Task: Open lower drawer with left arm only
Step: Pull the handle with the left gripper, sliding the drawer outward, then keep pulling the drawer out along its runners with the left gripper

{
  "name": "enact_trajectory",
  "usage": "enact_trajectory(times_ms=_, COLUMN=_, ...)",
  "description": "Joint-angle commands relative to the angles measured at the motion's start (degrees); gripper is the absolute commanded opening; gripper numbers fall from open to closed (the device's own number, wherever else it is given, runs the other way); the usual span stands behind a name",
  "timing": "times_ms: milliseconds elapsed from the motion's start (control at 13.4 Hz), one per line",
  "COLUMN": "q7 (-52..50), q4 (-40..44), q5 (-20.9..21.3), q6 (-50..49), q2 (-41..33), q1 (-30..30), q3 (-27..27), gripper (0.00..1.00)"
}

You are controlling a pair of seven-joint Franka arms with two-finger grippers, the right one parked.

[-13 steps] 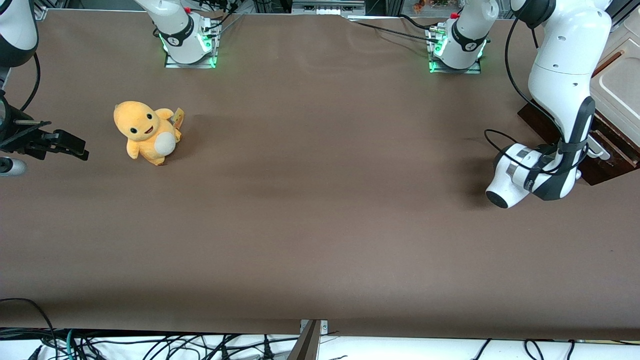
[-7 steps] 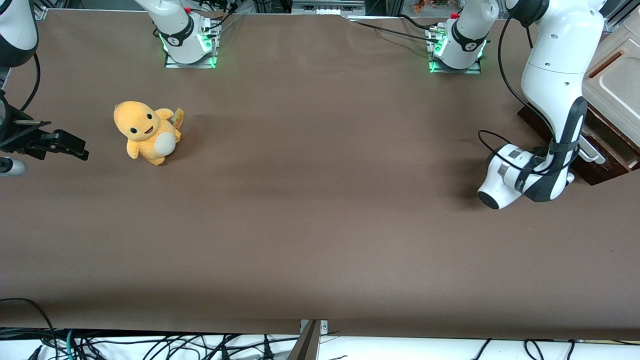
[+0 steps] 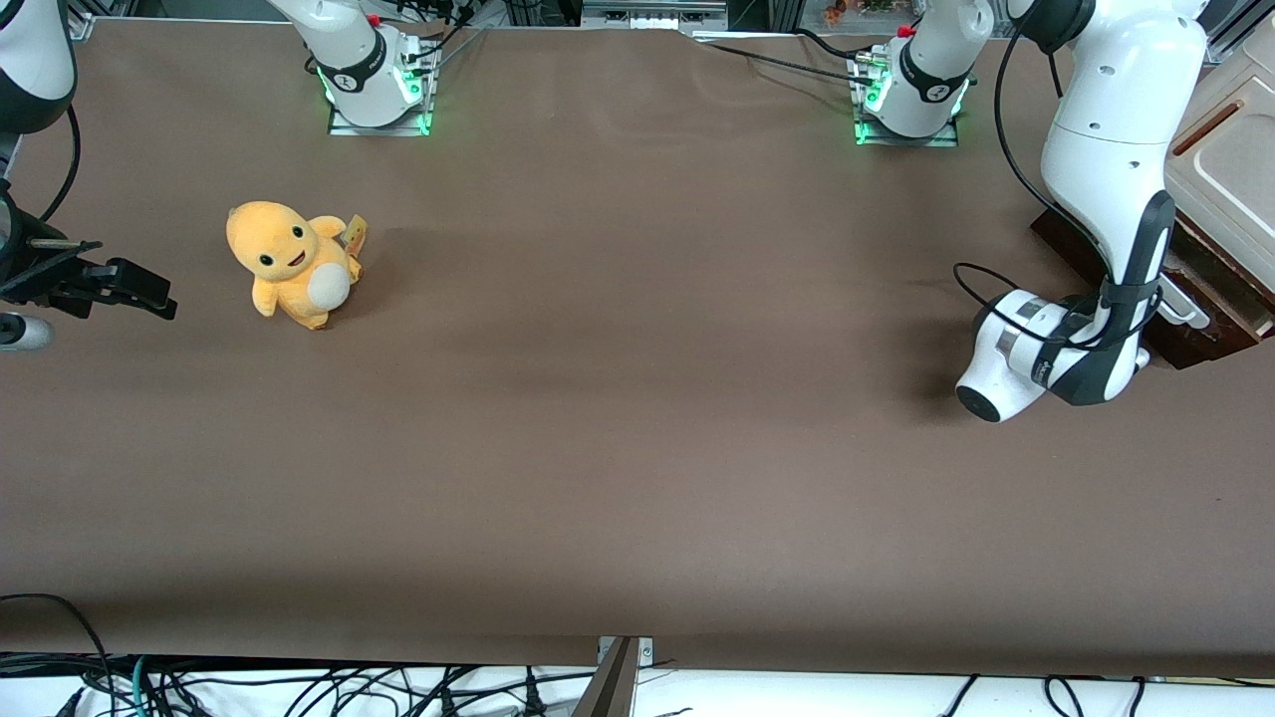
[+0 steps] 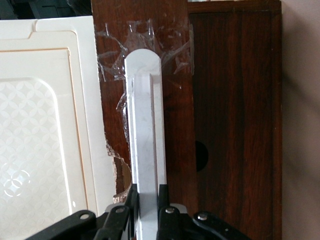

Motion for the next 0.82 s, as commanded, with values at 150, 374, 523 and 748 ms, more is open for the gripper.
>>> enact_trajectory(times_ms=150, q7=3.9, q4=2.4, q5=-1.7, q6=-3.6, q2=0.2, q1=-2.4, q3=0.0, gripper=0.0)
enact_trajectory(times_ms=374, q7=3.5, q4=2.4, q5=-3.1, q6=-3.6, q2=0.7, q1=-3.3, q3=0.0, gripper=0.0)
enact_trajectory(times_ms=523, q7=3.5, q4=2.5, q5=-3.1, q6=-3.6, q2=0.8, q1=-3.7, q3=0.1, gripper=0.0)
enact_trajectory(times_ms=748, q7=3.7, q4=3.2, q5=-3.0, q6=-3.6, q2=1.1, q1=-4.0, q3=0.1, gripper=0.0)
